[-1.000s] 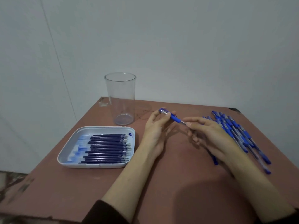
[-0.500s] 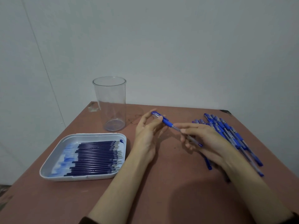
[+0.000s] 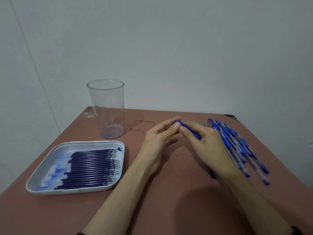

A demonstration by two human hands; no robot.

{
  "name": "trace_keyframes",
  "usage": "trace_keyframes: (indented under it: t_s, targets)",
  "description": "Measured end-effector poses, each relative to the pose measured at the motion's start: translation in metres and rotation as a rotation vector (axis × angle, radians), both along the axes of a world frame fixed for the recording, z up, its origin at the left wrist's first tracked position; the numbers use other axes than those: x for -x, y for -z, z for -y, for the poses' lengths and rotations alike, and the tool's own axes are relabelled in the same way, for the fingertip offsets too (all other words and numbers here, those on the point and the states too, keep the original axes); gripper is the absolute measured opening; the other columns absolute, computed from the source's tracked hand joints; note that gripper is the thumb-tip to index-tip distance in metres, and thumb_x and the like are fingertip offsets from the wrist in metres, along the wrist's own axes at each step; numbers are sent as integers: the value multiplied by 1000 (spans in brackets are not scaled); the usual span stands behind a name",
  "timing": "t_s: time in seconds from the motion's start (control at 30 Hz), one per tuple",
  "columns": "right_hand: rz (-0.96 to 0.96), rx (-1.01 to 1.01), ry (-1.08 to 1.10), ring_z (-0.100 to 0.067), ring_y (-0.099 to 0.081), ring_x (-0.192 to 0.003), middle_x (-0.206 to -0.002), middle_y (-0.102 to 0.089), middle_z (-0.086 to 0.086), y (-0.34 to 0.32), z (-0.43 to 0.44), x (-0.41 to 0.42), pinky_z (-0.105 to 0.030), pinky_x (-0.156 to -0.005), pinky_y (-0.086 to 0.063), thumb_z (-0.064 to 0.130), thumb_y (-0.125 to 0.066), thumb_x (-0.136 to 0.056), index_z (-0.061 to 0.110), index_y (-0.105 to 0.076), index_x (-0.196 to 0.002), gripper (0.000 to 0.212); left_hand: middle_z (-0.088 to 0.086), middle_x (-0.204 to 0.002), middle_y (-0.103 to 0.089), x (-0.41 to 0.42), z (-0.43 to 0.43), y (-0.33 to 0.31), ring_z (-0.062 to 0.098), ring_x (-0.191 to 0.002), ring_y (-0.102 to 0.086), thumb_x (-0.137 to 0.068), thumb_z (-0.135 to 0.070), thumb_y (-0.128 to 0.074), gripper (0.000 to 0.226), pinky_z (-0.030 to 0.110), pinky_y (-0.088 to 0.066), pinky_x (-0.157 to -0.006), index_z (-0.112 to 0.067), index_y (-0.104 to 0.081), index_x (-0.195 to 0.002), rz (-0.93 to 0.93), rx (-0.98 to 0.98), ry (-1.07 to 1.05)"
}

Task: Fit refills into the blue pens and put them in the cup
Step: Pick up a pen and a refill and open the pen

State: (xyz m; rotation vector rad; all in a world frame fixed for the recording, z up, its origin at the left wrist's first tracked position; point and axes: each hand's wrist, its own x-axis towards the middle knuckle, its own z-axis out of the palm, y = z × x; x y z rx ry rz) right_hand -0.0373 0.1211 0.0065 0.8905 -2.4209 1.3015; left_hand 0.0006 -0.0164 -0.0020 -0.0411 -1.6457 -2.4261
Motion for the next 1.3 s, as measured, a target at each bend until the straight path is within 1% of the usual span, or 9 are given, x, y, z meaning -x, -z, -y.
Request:
trace_keyframes:
  t_s: [0.5, 0.6, 0.7, 0.77, 0.9, 1.0, 1.17, 1.23, 1.3]
  targets:
    - [-103, -130, 120, -10, -62, -63, -68, -69, 5, -5, 1, -9, -35, -64, -51, 65, -38, -87, 44, -66, -110, 41, -5, -92, -73, -3, 4, -4, 4, -89, -66, -85, -16, -62, 14, 22, -47, -85, -22, -71, -93, 57, -81, 24]
    - [-116, -169, 155, -9, -58, -58, -63, -65, 4, -6, 2, -11, -28, -59, -46, 71, -33, -82, 41, -67, -107, 52, -5, -92, -72, -3, 4, -5, 6, -90, -66, -85, -15, -61, 14, 22, -48, -85, -22, -71, -93, 60, -110, 19]
    - [-97, -329, 252, -12, -54, -63, -60, -59, 5, -9, 0, -10, -29, -61, -39, 79, -37, -71, 38, -63, -106, 60, -2, -81, -71, -4, 4, -9, 7, -78, -65, -88, -11, -59, 13, 20, -54, -63, -19, -68, -92, 56, -310, -52]
    - [-83, -432, 316, -15, -56, -68, -67, -61, 4, -11, -4, -7, -31, -64, -40, 71, -49, -79, 34, -55, -111, 49, 0, -76, -68, -2, 9, -9, 7, -68, -64, -89, -9, -60, 11, 19, -52, -56, -17, -67, -92, 40, -351, -206]
    - [44, -238, 290, -19, -59, -65, -73, -63, -1, -13, -9, 0, -32, -62, -47, 25, -58, -91, 21, -54, -107, 17, -2, -63, -61, 7, 20, 8, 10, -58, -58, -85, -16, -69, 8, 21, -47, -59, -20, -68, -91, 77, 412, -561]
    - [53, -99, 228, 2, -55, -68, -78, -59, 17, -13, -9, 0, -8, -59, -41, 21, -62, -91, 21, -66, -105, 15, -8, -63, -63, 6, 17, 14, 13, -71, -63, -82, -26, -70, 6, 23, -44, -66, -23, -67, -77, 190, 759, -509]
    - [3, -73, 156, 19, -50, -73, -78, -55, 27, -10, -5, -1, 1, -66, -36, 25, -61, -92, 22, -69, -116, 25, -3, -86, -72, 6, 14, 18, 14, -89, -63, -85, -35, -65, 17, 24, -42, -70, -23, -76, -89, 239, 1123, -440]
    - [84, -36, 129, 5, -56, -69, -77, -63, 14, -9, -4, 0, -3, -61, -40, 24, -58, -94, 22, -69, -115, 24, -4, -93, -73, 6, 14, 17, 13, -93, -63, -85, -37, -64, 22, 22, -42, -72, -25, -74, -100, 220, 1186, -467]
    - [299, 131, 57, -9, -50, -51, -69, -62, 0, -11, -3, 0, -14, -50, -39, 23, -56, -96, 20, -71, -108, 20, -4, -93, -72, 7, 13, 13, 10, -93, -65, -87, -34, -64, 28, 19, -43, -74, -22, -71, -111, 160, 991, -491]
